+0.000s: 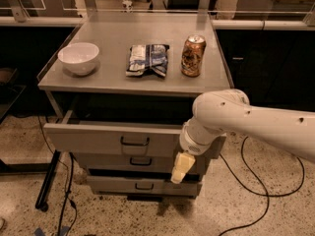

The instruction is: Open top drawer

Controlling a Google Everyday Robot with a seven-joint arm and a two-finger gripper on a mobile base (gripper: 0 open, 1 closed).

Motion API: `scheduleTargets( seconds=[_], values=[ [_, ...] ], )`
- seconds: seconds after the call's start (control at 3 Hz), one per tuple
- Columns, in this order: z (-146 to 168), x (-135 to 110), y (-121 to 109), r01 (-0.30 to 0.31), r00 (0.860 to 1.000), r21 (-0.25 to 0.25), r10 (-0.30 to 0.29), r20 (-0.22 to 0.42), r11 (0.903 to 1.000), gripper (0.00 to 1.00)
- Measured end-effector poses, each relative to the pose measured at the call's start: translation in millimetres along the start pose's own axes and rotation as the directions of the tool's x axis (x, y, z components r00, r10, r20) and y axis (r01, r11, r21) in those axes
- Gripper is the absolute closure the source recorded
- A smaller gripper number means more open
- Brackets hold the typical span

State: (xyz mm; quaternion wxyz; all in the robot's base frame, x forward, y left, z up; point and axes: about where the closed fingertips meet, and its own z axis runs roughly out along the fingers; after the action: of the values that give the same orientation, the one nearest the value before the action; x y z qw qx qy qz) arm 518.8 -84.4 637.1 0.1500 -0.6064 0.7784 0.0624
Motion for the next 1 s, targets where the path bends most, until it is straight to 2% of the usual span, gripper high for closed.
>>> scheduleTargets(
  seconds=[0.33, 0.67, 1.0],
  values=[
    [-3, -1, 0, 0.0, 1.0, 0.0, 0.0, 0.0, 1.0, 0.0],
    [-10, 2, 12, 0.007, 1.0, -0.018, -0.007, -0.003, 0.9998, 0.0],
    [-39, 36, 53, -0.02, 1.0, -0.047, 0.019, -0.016, 0.9987, 0.0]
  ],
)
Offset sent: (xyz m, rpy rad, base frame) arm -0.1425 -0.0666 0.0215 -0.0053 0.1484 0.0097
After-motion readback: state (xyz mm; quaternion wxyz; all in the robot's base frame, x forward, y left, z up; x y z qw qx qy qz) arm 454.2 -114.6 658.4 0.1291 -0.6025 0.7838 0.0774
